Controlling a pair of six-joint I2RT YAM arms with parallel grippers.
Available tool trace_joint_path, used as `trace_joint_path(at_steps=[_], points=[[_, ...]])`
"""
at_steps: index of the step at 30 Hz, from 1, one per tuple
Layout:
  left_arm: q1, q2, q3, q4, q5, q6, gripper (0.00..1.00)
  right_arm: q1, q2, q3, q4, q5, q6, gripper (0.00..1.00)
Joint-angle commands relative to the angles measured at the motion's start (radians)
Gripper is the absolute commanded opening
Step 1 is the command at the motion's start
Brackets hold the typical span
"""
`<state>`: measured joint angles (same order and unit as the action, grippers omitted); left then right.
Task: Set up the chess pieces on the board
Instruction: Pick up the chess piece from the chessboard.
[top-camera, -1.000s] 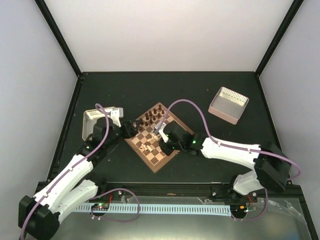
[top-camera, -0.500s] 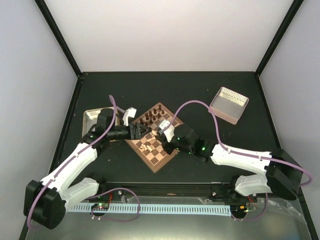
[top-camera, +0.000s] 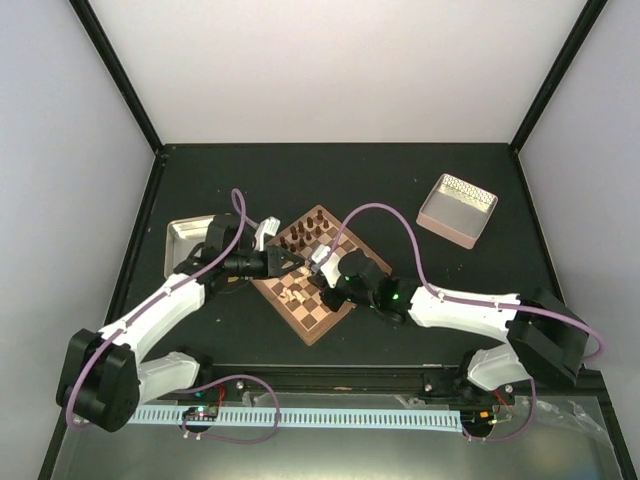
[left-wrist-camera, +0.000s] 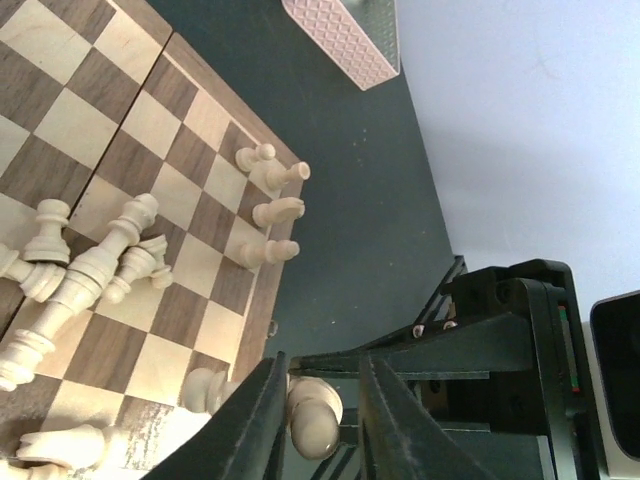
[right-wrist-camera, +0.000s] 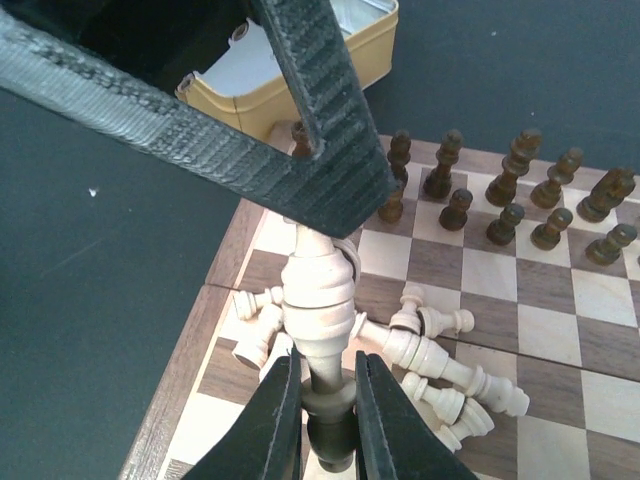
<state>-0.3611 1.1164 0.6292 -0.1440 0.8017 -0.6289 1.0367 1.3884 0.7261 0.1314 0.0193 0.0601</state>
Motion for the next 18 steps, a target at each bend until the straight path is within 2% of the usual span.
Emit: trace_joint_path(at_steps=[1,11,18], points=[[0.006,0.035,-0.001,0.053,0.017,-0.011,0.19,0.003,0.027,0.010,0.031,0.002,-0.010,0.10],[0.005,0.081,-0.043,0.079,0.011,-0.010,0.04,0.003,0.075,0.024,0.025,0.021,0.037,0.10],[0.005,0.043,-0.064,0.049,-0.204,0.021,0.02,0.002,0.072,0.006,-0.017,0.026,0.089,0.10]])
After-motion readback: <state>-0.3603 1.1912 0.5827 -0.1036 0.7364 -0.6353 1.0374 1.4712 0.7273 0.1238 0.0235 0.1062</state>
